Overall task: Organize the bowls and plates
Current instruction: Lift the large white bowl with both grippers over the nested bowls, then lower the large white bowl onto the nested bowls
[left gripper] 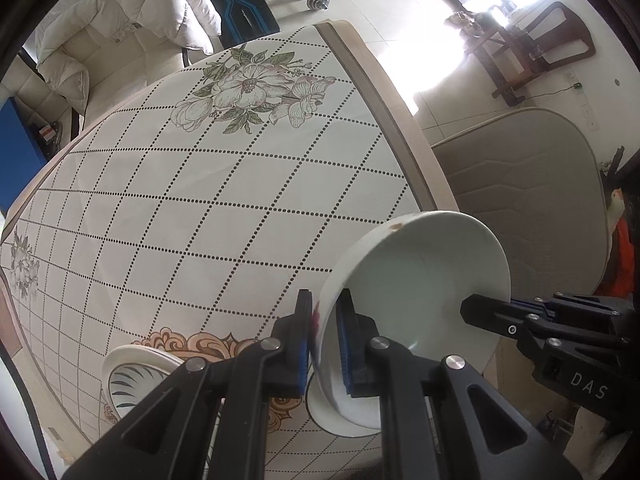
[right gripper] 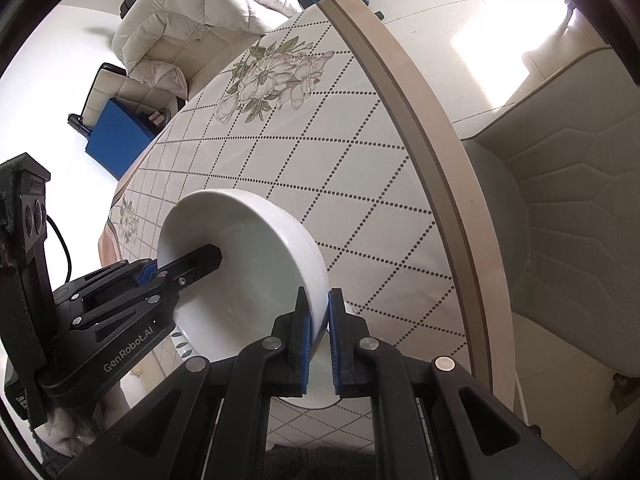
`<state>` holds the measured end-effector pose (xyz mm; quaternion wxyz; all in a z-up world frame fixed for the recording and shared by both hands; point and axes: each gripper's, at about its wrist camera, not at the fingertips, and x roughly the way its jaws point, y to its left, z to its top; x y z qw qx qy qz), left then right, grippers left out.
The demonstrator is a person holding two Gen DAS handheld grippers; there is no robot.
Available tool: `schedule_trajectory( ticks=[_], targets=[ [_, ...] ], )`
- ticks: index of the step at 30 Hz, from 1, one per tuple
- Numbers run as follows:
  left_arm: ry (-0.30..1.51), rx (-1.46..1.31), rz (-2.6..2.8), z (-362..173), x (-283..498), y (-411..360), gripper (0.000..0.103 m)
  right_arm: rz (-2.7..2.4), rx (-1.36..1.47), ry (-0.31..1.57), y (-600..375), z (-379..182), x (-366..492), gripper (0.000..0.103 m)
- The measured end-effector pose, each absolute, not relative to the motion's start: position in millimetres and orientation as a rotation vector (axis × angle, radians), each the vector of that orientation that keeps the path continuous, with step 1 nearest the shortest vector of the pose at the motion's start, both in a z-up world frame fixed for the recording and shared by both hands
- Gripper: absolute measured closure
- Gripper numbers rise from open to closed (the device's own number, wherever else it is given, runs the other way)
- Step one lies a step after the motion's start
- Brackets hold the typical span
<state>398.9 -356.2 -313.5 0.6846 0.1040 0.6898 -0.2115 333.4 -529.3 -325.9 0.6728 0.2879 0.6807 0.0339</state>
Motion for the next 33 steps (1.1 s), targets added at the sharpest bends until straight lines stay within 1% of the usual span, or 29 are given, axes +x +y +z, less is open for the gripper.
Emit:
schedule_trajectory(
  ticks=[13,33],
  targets=[
    [1.595,0.252,-0.48,-330,349,-334,0.093,0.083,0.641,1.586,-500,-342,276,0.094],
    [1.662,0.275,-0.444,-364,333,-336,0.093,0.06,0.576,1.656,-497,-365,271,0.094]
  ],
)
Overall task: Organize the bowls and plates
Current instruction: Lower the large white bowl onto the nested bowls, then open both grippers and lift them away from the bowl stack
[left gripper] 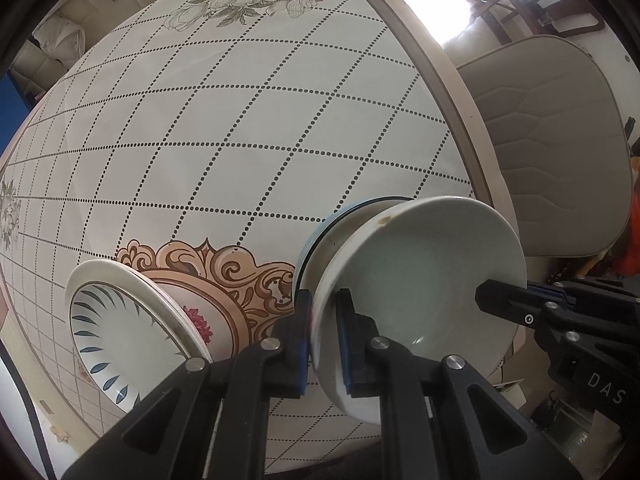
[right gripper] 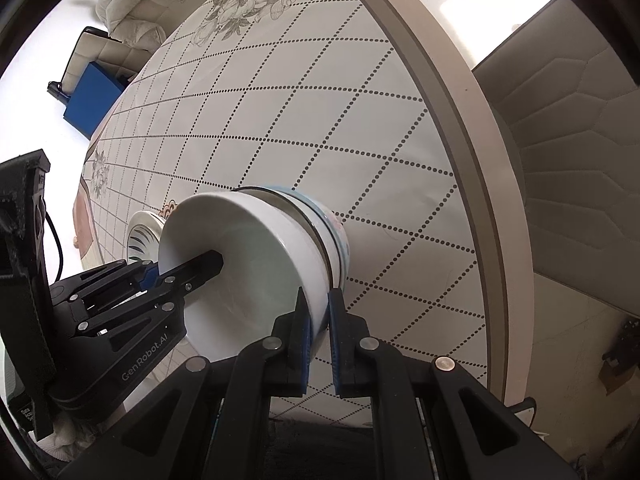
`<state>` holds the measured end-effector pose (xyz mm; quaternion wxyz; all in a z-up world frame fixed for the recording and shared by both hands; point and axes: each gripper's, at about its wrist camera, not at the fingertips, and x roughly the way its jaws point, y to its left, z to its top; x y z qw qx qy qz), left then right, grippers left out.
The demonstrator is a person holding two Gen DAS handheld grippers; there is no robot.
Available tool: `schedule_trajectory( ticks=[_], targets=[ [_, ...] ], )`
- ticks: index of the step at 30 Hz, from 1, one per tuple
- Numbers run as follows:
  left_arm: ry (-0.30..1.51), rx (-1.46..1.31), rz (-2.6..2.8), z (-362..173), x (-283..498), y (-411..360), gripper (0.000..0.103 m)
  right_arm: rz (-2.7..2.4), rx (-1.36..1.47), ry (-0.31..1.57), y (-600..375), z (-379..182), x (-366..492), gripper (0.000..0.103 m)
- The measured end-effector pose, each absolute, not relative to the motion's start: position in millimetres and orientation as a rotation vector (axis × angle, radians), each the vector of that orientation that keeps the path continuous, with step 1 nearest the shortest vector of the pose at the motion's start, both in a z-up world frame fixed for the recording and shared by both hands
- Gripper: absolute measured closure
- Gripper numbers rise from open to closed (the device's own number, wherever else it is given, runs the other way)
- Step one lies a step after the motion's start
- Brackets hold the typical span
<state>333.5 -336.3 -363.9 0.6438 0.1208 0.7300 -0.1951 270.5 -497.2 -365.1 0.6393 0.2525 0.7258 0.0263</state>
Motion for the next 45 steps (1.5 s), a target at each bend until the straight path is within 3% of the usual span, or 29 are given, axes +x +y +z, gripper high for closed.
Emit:
schedule_trajectory(
  ticks=[45],
  targets=[
    [1.754,0.161,-0.452,-354,339,-315,0.088,0.057,0.587,1.674,-498,-373,278,0.095]
  ],
)
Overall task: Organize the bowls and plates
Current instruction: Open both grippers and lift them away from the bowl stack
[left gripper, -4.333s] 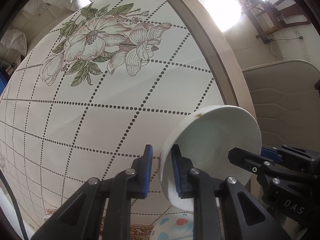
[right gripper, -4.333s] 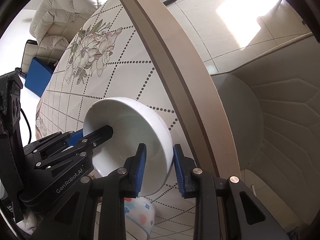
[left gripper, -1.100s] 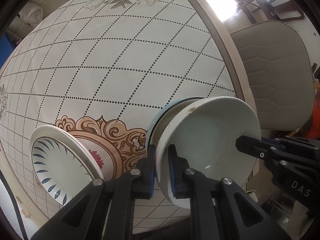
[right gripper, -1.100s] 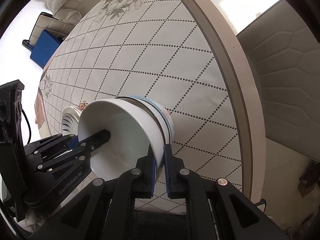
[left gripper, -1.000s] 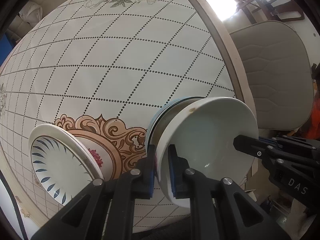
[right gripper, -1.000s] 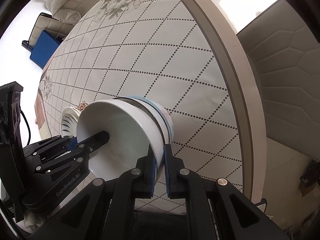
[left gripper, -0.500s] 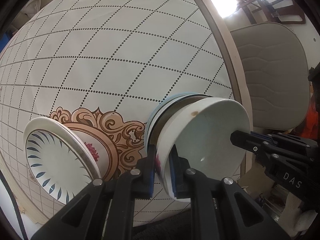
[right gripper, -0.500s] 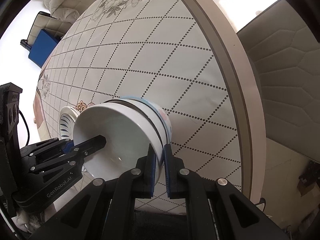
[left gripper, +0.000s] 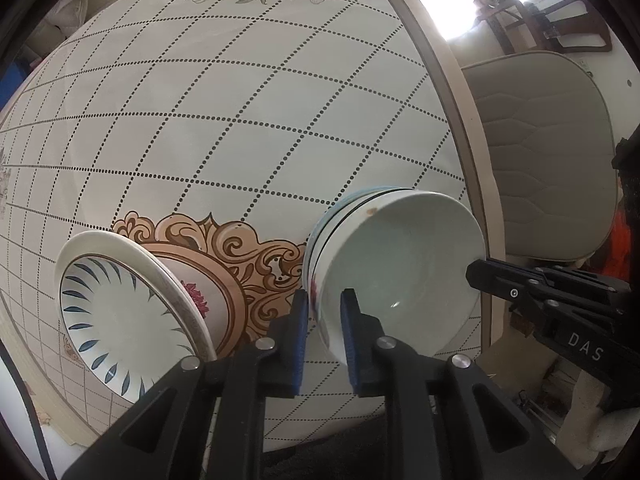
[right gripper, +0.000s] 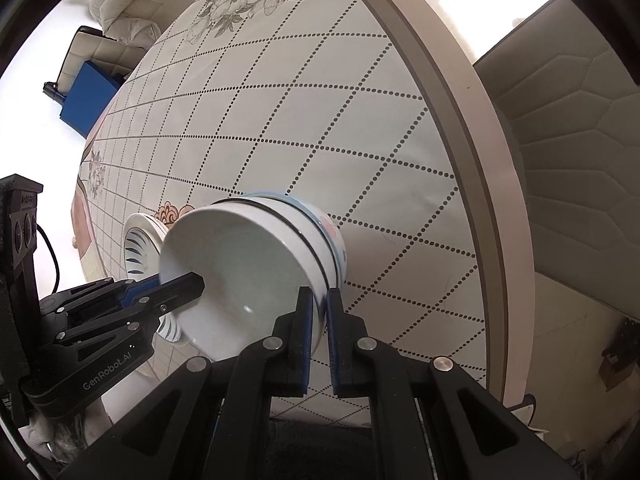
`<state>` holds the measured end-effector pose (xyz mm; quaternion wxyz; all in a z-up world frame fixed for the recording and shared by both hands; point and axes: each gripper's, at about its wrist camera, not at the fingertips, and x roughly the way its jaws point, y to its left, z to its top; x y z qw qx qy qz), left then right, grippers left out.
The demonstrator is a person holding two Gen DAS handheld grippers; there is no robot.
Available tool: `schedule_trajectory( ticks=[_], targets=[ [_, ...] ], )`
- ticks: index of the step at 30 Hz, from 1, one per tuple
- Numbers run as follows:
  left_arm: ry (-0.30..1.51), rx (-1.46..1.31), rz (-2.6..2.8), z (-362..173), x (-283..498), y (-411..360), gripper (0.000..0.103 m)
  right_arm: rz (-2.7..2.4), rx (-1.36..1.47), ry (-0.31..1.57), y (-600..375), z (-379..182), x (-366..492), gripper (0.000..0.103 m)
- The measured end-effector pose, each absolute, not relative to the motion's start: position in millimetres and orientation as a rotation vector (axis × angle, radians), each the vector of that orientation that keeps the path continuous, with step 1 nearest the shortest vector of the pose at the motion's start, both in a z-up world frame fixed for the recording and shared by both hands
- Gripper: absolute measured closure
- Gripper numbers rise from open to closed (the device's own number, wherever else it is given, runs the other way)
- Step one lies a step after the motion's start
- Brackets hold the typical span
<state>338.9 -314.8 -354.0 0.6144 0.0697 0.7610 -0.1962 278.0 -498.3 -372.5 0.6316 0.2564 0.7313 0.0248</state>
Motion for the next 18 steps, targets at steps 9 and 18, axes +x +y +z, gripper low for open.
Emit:
schedule_trajectory(
  ticks=[9,18],
  targets=[
    [1.722,0.164,-0.427,-344,338,-305,0.088,0.05,0.568,1.663,-496,-368,278,0.095],
    [1.634,0.14,-0.331,-334,329,-295,0.081,0.045,0.495,1.639,-494,-357,275,0.092]
  ],
)
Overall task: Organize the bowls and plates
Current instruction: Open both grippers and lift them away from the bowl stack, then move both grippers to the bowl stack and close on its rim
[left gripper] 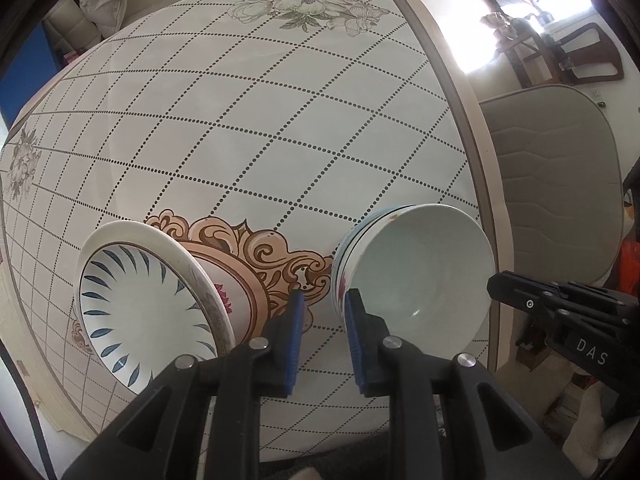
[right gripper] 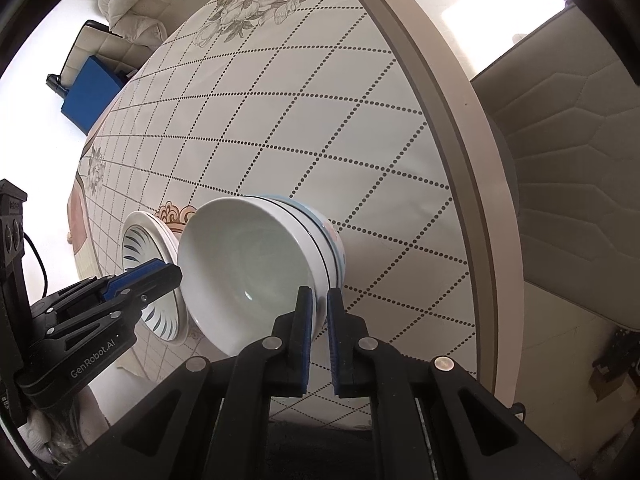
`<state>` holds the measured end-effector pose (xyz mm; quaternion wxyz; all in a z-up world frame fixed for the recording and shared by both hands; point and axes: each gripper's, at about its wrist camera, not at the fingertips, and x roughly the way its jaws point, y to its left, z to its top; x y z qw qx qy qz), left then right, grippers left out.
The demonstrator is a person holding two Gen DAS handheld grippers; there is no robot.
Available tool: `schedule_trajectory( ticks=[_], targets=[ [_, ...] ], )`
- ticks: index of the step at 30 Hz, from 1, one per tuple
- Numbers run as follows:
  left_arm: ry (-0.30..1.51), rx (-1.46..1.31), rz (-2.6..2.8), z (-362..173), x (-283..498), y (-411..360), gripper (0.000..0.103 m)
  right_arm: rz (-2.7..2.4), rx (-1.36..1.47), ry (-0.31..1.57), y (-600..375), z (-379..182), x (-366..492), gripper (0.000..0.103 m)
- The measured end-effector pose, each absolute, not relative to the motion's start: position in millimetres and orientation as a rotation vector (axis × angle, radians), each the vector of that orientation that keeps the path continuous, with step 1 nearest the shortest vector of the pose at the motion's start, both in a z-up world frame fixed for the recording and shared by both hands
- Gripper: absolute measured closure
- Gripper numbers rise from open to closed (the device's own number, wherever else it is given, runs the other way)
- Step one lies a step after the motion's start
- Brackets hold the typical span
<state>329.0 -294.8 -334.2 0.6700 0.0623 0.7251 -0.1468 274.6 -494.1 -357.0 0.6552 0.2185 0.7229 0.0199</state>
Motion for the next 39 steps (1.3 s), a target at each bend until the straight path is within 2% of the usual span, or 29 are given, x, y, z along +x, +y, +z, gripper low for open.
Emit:
schedule_trajectory(
  ticks=[2,3,4,5,6,7,8,9,11,12,25,39],
  targets=[
    [1.607,0.151,-0.319,-332,325,-295,0.079,0.032,0.458,1.627,-494,-352,272,0.086],
    [1.596,0.153,-0.313,-332,322,-294,0.075,0.029,0.442,1.616,-493,-349,271,0.075],
    [1.581,0.151,-0.305,-330,319,-293,0.073,0.024,0.424,1.603,-492,-346,268,0.053],
    [1.565,0.147,-0.298,-329,317,-291,0.073,0.022,0.402,1.586,-491,-342,266,0.038],
    [1.549,0.15,-0.284,-327,314,-290,0.071,0.025,0.381,1.569,-490,-339,264,0.01],
    [1.535,0.159,-0.27,-326,311,-288,0.069,0.022,0.355,1.553,-488,-334,261,0.001],
    [1.52,0.161,-0.261,-324,308,-287,0.06,0.01,0.325,1.542,-486,-330,257,0.001],
    [1.503,0.166,-0.247,-321,304,-286,0.044,-0.004,0.296,1.53,-484,-325,253,0.001],
    [1.468,0.163,-0.224,-313,296,-283,0.031,-0.025,0.238,1.499,-480,-315,243,0.001],
    [1.454,0.154,-0.218,-308,292,-281,0.03,-0.036,0.213,1.484,-479,-309,238,0.001],
    [1.348,0.072,-0.107,-248,235,-254,0.029,-0.082,0.155,1.33,-453,-238,172,0.001],
    [1.251,0.087,-0.124,-212,202,-253,0.029,-0.04,0.158,1.259,-441,-186,154,0.001]
  ],
)
